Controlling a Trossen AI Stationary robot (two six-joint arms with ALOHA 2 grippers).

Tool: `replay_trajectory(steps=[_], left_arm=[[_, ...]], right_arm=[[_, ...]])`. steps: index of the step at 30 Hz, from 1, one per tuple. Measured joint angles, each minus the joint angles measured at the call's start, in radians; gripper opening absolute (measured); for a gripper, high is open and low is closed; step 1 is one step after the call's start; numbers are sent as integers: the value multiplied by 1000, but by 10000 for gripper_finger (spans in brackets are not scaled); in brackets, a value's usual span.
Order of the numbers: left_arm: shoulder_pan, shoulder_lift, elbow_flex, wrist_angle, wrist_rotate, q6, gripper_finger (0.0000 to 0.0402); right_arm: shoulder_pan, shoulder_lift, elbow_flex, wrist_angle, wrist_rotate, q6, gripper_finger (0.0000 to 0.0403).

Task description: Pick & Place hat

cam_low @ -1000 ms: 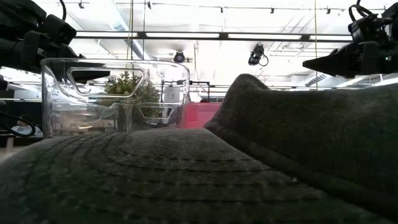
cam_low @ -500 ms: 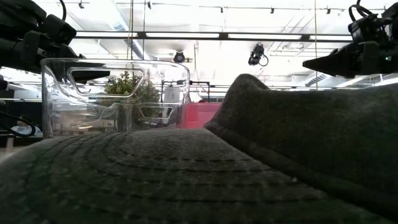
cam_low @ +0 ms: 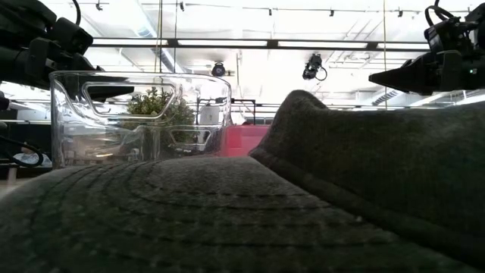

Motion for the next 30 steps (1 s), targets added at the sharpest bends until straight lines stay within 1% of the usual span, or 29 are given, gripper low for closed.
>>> replay_trajectory(steps=[22,26,30], left_arm=[[0,0,0,0,0,0,115],[0,0,0,0,0,0,115],[0,0,0,0,0,0,115]], right_arm=[[0,0,0,0,0,0,142],[0,0,0,0,0,-53,142],[0,0,0,0,0,-52,142]])
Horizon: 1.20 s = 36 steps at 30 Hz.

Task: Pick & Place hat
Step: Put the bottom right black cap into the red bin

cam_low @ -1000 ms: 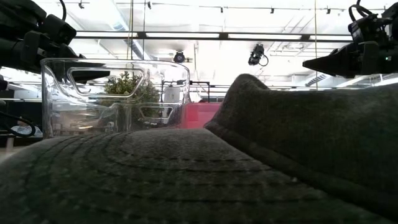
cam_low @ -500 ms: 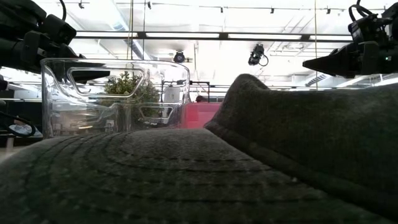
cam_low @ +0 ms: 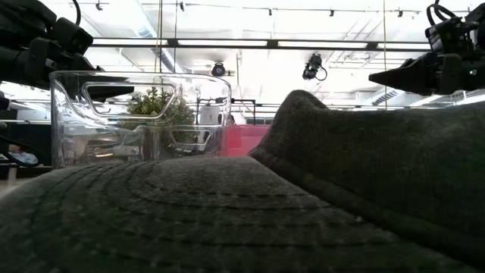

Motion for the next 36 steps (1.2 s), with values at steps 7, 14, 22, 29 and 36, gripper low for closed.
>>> replay_trajectory(steps=[7,14,22,29,36], left_arm=[[0,0,0,0,0,0,115],[0,0,0,0,0,0,115],[0,0,0,0,0,0,115],[0,0,0,0,0,0,115],[0,0,0,0,0,0,115]], right_arm=[[0,0,0,11,0,2,142],[0,1,-1,220,0,279,142],[0,-1,0,832,0,579,142],[0,0,0,940,0,603,142],[0,0,0,1020,0,677,142]])
